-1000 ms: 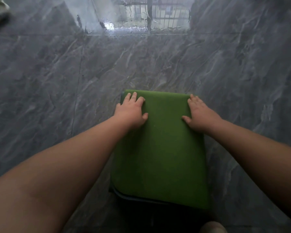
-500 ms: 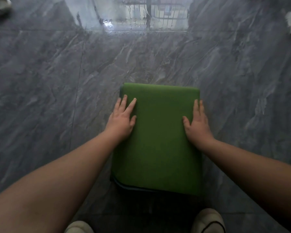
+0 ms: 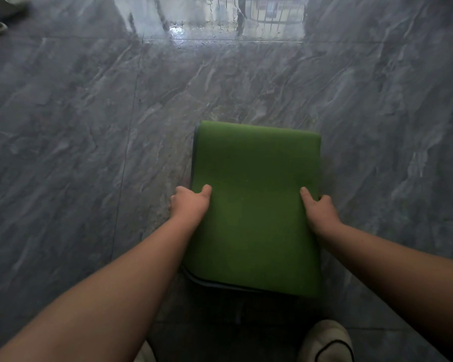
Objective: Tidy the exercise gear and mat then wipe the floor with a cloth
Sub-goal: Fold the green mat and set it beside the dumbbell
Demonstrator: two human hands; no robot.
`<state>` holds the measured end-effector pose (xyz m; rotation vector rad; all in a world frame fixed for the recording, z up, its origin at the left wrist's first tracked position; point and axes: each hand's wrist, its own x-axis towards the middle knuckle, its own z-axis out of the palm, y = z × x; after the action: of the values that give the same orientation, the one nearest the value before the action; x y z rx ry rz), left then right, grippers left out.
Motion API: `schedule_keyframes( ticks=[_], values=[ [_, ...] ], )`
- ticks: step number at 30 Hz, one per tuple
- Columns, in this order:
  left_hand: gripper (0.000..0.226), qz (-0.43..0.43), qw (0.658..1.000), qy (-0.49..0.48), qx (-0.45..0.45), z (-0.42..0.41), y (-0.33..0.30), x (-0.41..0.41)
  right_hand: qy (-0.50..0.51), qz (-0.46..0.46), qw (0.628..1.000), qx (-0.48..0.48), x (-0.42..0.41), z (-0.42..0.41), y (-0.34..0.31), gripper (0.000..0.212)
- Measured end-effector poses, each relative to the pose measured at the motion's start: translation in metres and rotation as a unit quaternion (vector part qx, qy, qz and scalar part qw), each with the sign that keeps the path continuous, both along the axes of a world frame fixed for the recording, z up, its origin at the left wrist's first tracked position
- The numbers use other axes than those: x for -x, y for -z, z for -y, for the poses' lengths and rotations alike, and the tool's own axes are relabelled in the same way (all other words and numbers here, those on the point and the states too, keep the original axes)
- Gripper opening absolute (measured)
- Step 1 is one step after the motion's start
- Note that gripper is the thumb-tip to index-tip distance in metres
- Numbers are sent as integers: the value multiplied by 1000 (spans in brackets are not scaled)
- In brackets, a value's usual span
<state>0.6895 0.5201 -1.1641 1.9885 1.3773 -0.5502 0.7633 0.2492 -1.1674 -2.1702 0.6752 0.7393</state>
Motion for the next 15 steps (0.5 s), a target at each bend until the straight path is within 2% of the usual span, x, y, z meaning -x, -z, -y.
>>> schedule_keyframes(
  ticks=[5, 8, 9, 12, 15],
  values=[
    [78, -3, 999, 18, 46, -9, -3, -7, -10, -5, 998, -56, -2, 4, -9, 75],
    [83, -1, 996, 22, 81, -15, -19, 2, -4, -19, 997, -75, 0, 0, -36, 58],
    [84, 3, 996, 17, 92, -15, -31, 7, -2, -28, 997, -78, 2, 0, -48, 58],
    [82, 15, 991, -14, 131, -13, -80, 25, 6, -68, 995, -78, 16, 1, -91, 78],
    [77, 10, 986, -22, 167, -15, -145, 47, -4, -95, 994, -63, 31, 1, -151, 71]
  ],
)
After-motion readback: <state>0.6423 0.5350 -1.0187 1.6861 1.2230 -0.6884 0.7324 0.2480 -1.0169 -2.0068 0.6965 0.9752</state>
